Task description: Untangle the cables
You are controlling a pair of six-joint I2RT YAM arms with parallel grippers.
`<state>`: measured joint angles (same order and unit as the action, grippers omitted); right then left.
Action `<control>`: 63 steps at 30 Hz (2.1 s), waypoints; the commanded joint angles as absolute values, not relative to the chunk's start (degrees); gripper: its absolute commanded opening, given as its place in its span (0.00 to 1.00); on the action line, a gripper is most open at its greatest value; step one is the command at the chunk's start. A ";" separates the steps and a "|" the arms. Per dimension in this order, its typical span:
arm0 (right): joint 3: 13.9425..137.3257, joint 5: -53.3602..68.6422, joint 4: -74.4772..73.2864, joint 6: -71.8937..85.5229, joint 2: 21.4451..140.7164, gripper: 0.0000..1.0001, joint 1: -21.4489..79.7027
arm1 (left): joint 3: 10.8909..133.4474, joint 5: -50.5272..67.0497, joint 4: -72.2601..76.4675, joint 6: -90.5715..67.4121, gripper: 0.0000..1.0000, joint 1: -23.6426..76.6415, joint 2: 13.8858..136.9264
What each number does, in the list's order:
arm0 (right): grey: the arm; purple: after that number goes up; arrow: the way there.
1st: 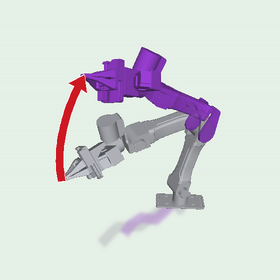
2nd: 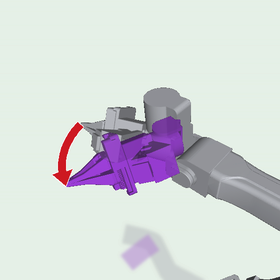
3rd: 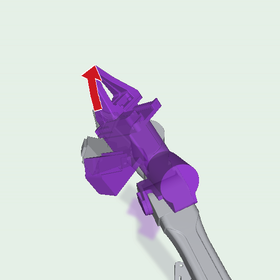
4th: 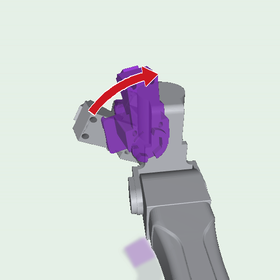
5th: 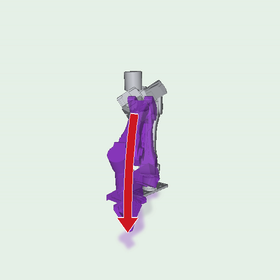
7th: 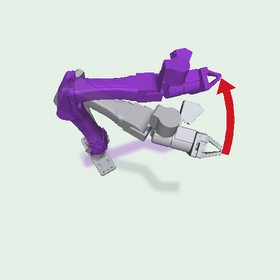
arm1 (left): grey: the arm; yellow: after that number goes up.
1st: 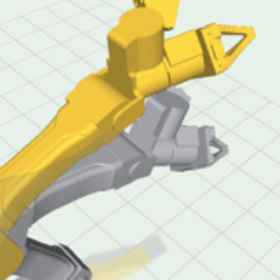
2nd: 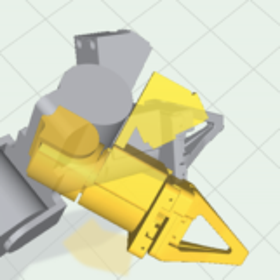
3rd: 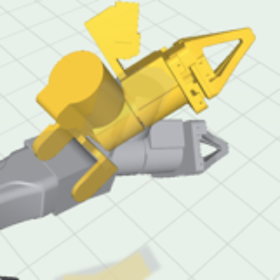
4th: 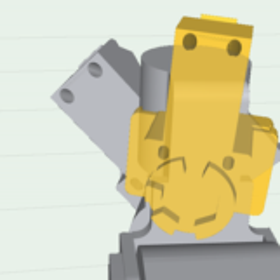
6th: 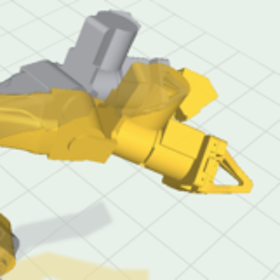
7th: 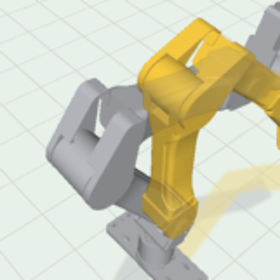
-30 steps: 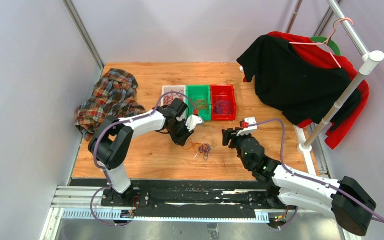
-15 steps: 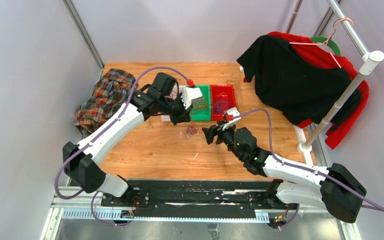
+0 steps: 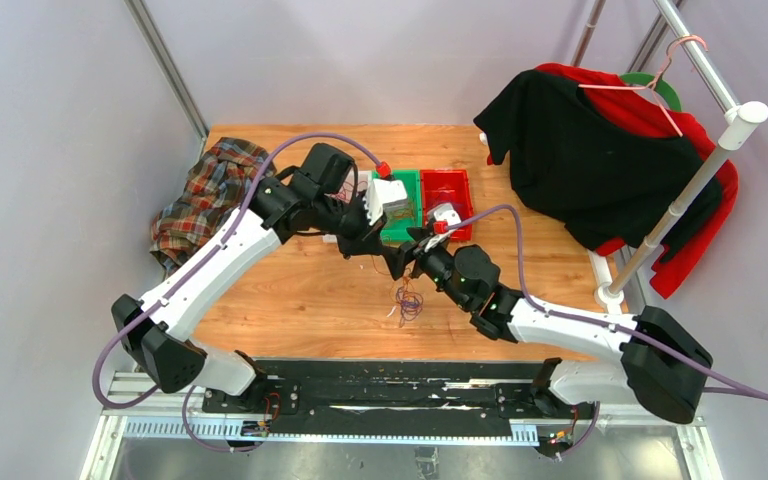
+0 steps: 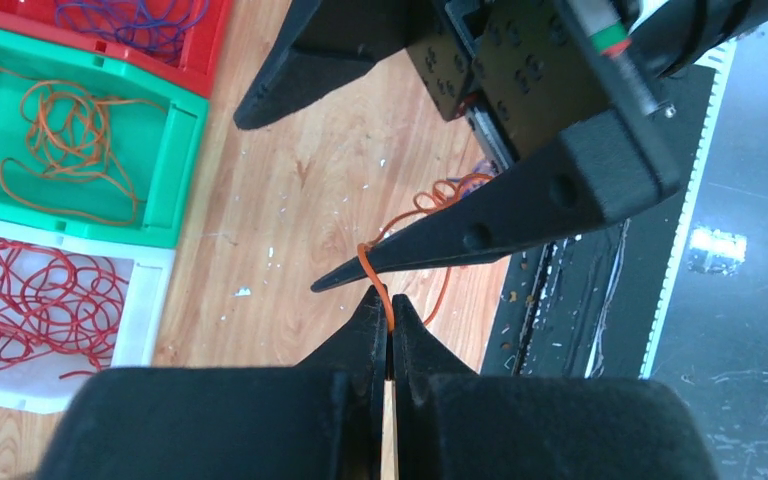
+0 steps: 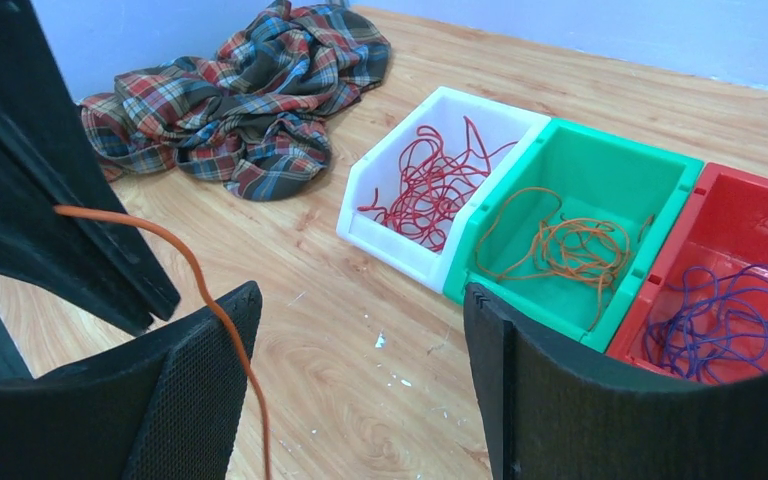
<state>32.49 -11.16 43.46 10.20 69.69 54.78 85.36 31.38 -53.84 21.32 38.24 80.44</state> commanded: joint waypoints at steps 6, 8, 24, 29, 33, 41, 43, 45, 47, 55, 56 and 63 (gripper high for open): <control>33.08 -15.34 47.57 10.87 74.42 0.71 56.18 | 92.97 35.77 -58.07 18.22 0.01 41.27 78.23; 33.20 -15.62 48.14 11.04 75.82 0.68 56.21 | 93.71 36.54 -58.24 17.25 0.01 42.11 78.12; 24.87 -21.48 51.90 15.21 77.67 0.55 56.07 | 103.77 36.11 -59.07 11.66 0.01 43.94 78.64; 20.19 -22.95 52.95 17.20 77.01 0.42 55.91 | 112.88 33.88 -60.77 12.50 0.01 43.95 80.24; 16.92 -23.74 53.68 18.75 75.94 0.27 55.94 | 118.90 31.54 -61.00 13.33 0.01 43.95 80.77; 14.50 -20.67 50.64 19.74 69.06 0.42 56.00 | 118.35 29.49 -61.00 15.03 0.01 43.95 79.11; 15.36 -20.41 46.67 19.13 65.02 0.52 56.04 | 116.44 28.54 -61.00 16.36 0.00 44.01 78.52; 16.75 -20.72 42.04 18.20 60.68 0.57 55.99 | 115.23 27.36 -61.00 17.47 0.00 44.03 78.35; 17.92 -21.54 38.86 17.12 57.84 0.58 56.01 | 114.32 26.12 -61.00 18.80 0.00 44.03 78.54; 17.00 -31.12 33.89 15.14 51.04 0.57 55.83 | 110.84 13.80 -59.19 22.41 0.00 44.03 84.39; 16.47 -32.38 33.72 15.15 50.41 0.57 55.75 | 109.84 11.83 -58.03 22.86 0.00 44.03 85.12; 15.65 -39.80 28.91 14.82 47.19 0.55 55.14 | 102.75 2.25 -44.59 25.15 0.00 43.24 91.20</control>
<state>16.29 -33.28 32.75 15.92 48.90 55.61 104.90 9.56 -53.69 23.20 43.64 88.14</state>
